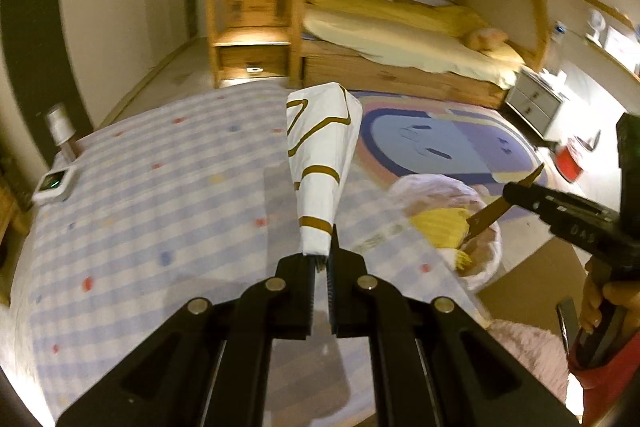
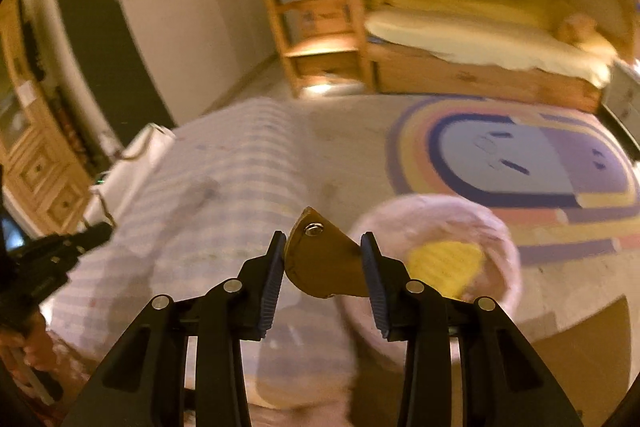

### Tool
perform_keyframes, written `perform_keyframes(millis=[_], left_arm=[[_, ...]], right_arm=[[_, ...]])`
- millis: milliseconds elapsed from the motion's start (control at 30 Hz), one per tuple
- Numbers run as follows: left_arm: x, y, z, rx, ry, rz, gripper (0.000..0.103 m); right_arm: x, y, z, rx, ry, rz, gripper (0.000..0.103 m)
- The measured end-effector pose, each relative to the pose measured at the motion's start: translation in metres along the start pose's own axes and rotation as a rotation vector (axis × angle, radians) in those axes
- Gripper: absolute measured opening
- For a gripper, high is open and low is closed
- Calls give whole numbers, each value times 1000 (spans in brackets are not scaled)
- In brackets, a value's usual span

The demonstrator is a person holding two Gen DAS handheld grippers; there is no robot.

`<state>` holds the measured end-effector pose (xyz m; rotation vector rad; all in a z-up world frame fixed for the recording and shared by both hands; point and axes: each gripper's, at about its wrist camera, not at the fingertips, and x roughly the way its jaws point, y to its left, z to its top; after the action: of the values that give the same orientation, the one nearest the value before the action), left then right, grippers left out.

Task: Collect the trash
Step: 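Carry sheath and paper towel to the pink bin and release both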

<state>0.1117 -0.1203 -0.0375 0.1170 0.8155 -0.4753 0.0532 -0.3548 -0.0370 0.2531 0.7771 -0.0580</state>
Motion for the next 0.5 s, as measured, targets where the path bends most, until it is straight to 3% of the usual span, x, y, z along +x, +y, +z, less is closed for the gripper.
perform_keyframes(millis=[200,267,300,333,500], left_arm=[[33,-45,14,80,34,-66,3],[43,-60,18,105,42,-87,3],[49,-66,21,116,48,-98,3],[54,-72,23,127,56,-108,3],[83,-109,30,190,101,-161,3]], right_arm=[[30,-62,-8,92,71,-69,39],[39,-75,-9,116,80,-76,43],[44,-83,-7,138,84,-80,54],[44,-89,-5,153,75,-82,58],[22,-112,-10,245,14,-77,63]])
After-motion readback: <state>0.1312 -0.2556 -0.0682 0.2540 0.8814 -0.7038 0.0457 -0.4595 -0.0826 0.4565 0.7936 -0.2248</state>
